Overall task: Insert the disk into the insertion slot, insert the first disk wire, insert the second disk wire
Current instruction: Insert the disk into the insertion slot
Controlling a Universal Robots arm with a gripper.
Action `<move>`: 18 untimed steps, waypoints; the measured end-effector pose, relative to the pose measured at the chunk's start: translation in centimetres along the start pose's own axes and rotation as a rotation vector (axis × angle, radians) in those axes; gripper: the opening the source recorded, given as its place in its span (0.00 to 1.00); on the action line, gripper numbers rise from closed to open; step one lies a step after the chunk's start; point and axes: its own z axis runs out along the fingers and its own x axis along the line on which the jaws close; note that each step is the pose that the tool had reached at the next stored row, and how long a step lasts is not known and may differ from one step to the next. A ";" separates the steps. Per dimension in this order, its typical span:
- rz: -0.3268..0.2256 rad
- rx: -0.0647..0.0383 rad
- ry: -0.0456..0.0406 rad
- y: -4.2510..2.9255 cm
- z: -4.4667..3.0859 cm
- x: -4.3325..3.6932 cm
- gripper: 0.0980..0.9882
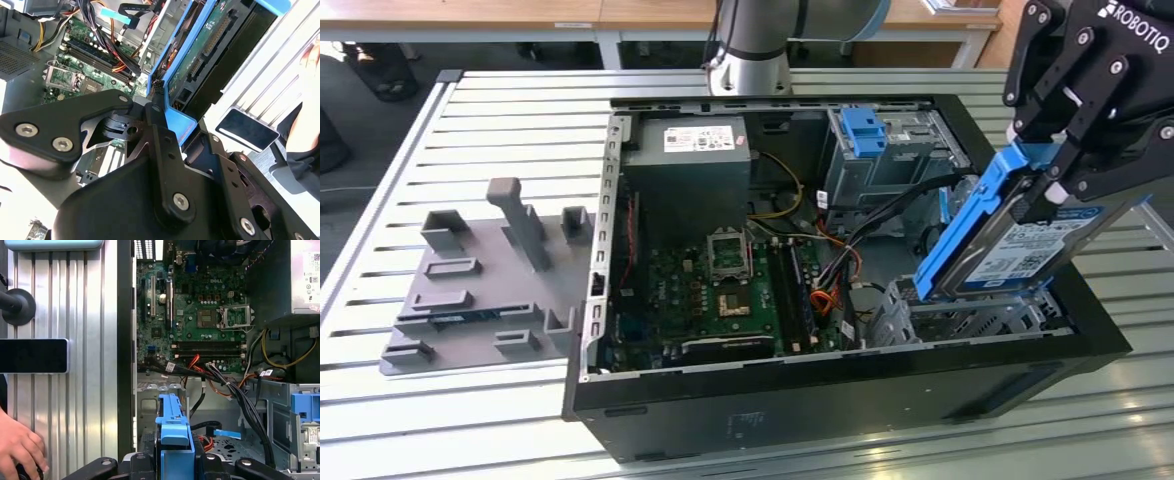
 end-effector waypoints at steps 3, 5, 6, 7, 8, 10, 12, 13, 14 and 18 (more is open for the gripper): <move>0.000 0.001 0.0000 0.02 0.16 -0.11 0.30; 0.000 0.002 0.0000 0.07 0.28 -0.20 0.30; 0.000 0.002 -0.0001 0.09 0.35 -0.26 0.30; 0.000 0.003 -0.0001 0.09 0.41 -0.32 0.30; 0.000 0.003 -0.0001 0.11 0.48 -0.38 0.30; 0.000 0.003 0.0000 0.13 0.60 -0.51 0.30; 0.000 0.003 -0.0001 0.16 0.75 -0.65 0.30; 0.000 0.003 -0.0001 0.17 0.82 -0.71 0.30; 0.000 0.003 0.0000 0.17 0.89 -0.77 0.30; 0.000 0.003 0.0000 0.19 1.19 -1.02 0.30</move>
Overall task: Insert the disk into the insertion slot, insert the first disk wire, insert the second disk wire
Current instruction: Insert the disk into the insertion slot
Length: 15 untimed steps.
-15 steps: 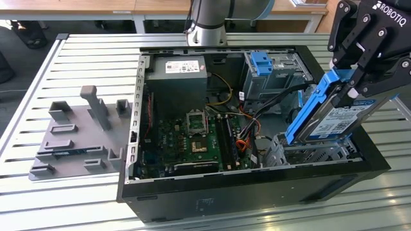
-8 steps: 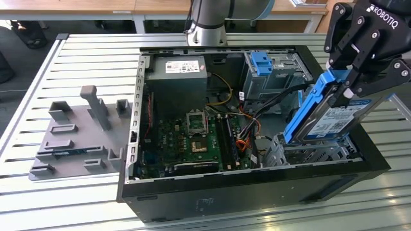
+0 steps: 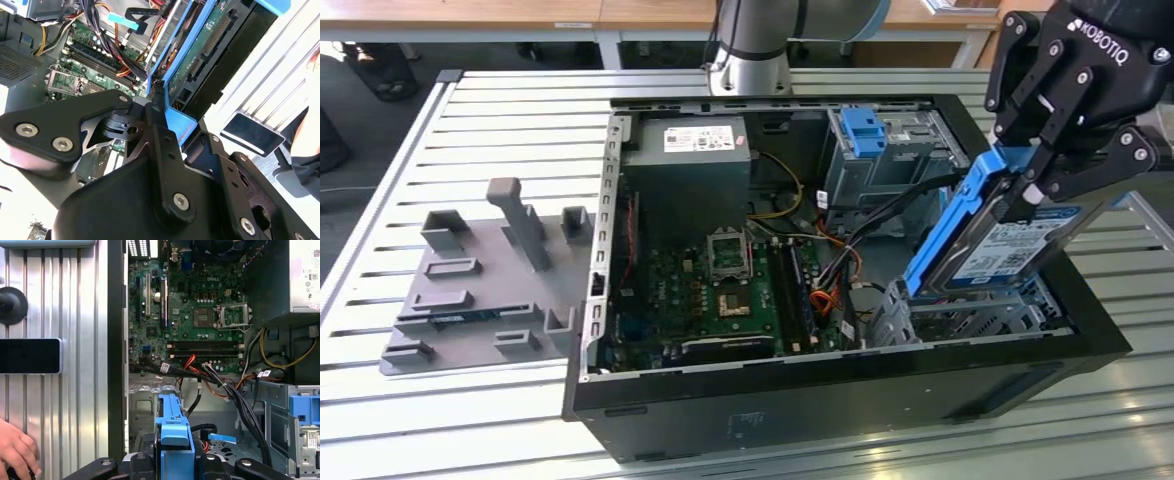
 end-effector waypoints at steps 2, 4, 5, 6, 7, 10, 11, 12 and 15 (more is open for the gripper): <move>0.000 0.000 -0.0001 0.02 0.14 -0.07 0.30; 0.000 0.000 -0.0002 0.05 0.34 -0.10 0.30; 0.000 0.000 -0.0001 0.07 0.40 -0.11 0.30; 0.000 0.000 0.0001 0.11 0.53 -0.11 0.30; 0.000 0.000 0.0001 0.12 0.60 -0.11 0.30; 0.000 0.000 0.0000 0.13 0.79 -0.11 0.30; 0.000 0.000 0.0000 0.13 0.84 -0.11 0.30; 0.000 0.000 -0.0001 0.13 0.90 -0.11 0.30; 0.000 0.000 -0.0001 0.13 1.04 -0.11 0.30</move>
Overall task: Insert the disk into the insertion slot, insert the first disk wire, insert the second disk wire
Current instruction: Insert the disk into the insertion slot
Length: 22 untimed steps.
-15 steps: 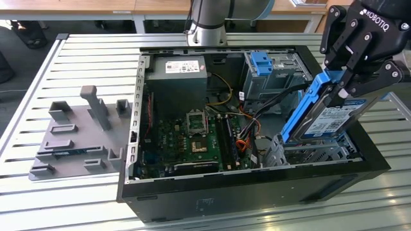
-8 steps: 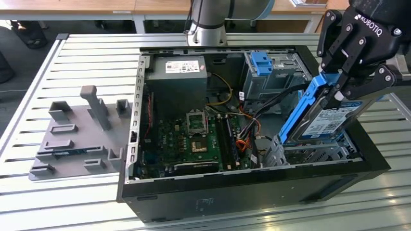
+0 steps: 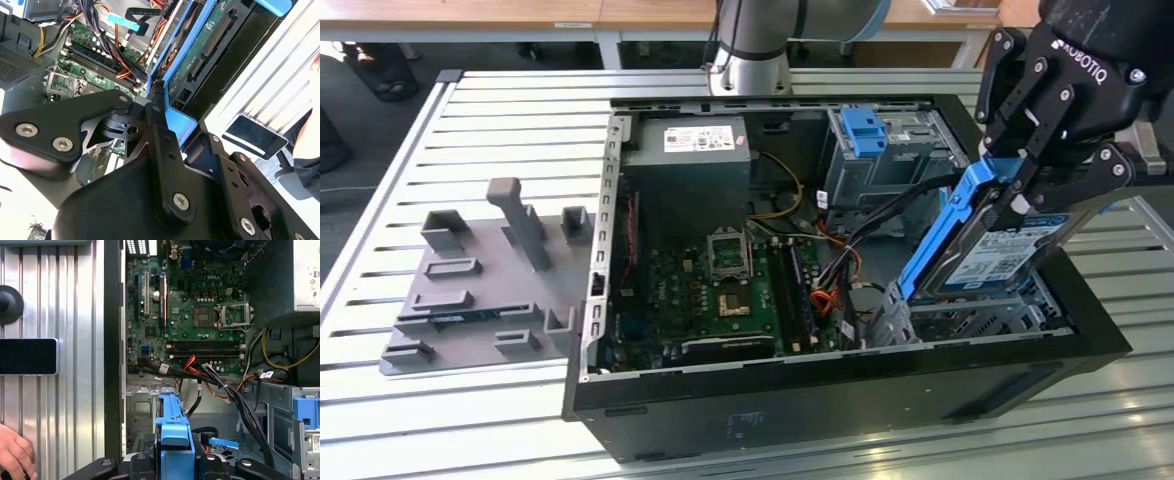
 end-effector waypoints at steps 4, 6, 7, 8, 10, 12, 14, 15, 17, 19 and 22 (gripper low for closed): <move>0.000 0.000 0.0000 0.00 0.17 0.00 0.30; 0.000 0.000 0.0000 0.00 0.25 0.00 0.30; 0.000 0.000 0.0000 0.00 0.29 0.00 0.30; 0.000 0.000 0.0000 0.00 0.34 0.00 0.30; 0.000 0.000 -0.0001 0.00 0.45 0.00 0.30; 0.000 0.000 -0.0001 0.00 0.57 0.00 0.30; 0.000 0.000 -0.0001 -0.01 0.68 0.00 0.30; 0.000 0.000 -0.0001 0.00 0.73 0.00 0.30; 0.000 0.000 -0.0002 -0.01 0.83 0.00 0.30; 0.000 0.000 -0.0003 -0.01 0.94 0.01 0.30; 0.000 0.000 -0.0005 -0.01 1.12 0.01 0.30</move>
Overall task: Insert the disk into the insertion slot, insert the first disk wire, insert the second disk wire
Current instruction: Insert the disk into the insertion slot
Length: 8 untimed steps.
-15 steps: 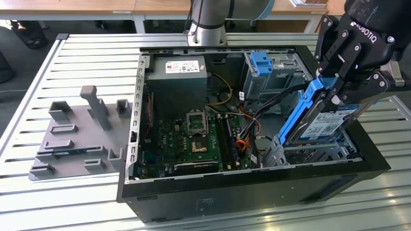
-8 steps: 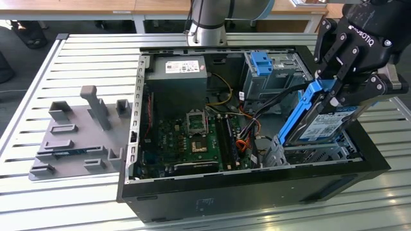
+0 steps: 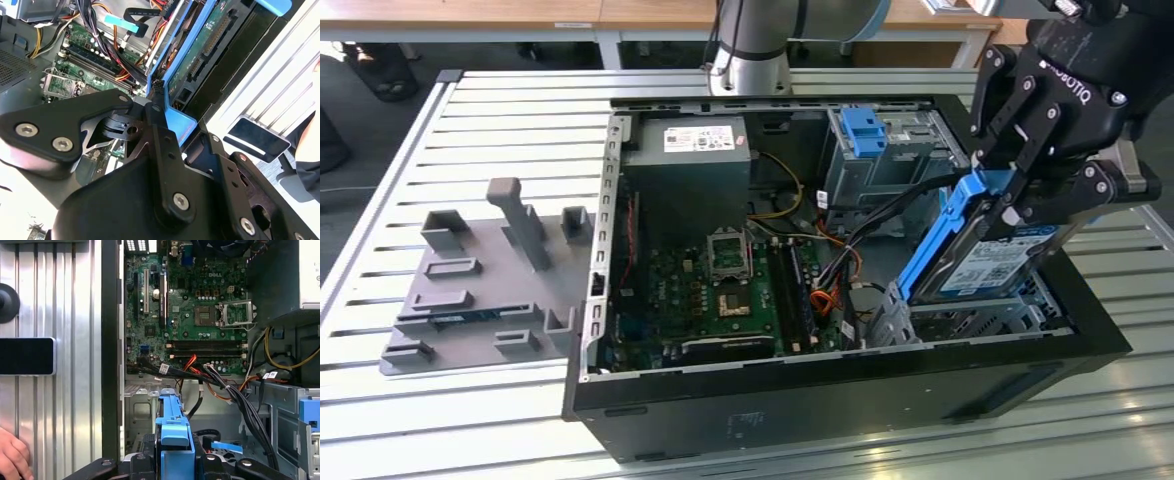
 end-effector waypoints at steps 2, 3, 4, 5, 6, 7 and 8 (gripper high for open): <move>0.000 0.000 -0.0001 0.00 0.12 0.00 0.30; 0.000 0.000 0.0000 0.00 0.17 0.00 0.30; 0.000 0.000 0.0000 0.00 0.22 0.00 0.30; 0.000 0.000 0.0000 0.00 0.27 0.00 0.30; 0.000 0.000 0.0001 0.00 0.32 0.00 0.30; 0.000 0.000 0.0000 0.00 0.37 0.00 0.30; 0.000 0.000 0.0000 0.00 0.42 0.00 0.30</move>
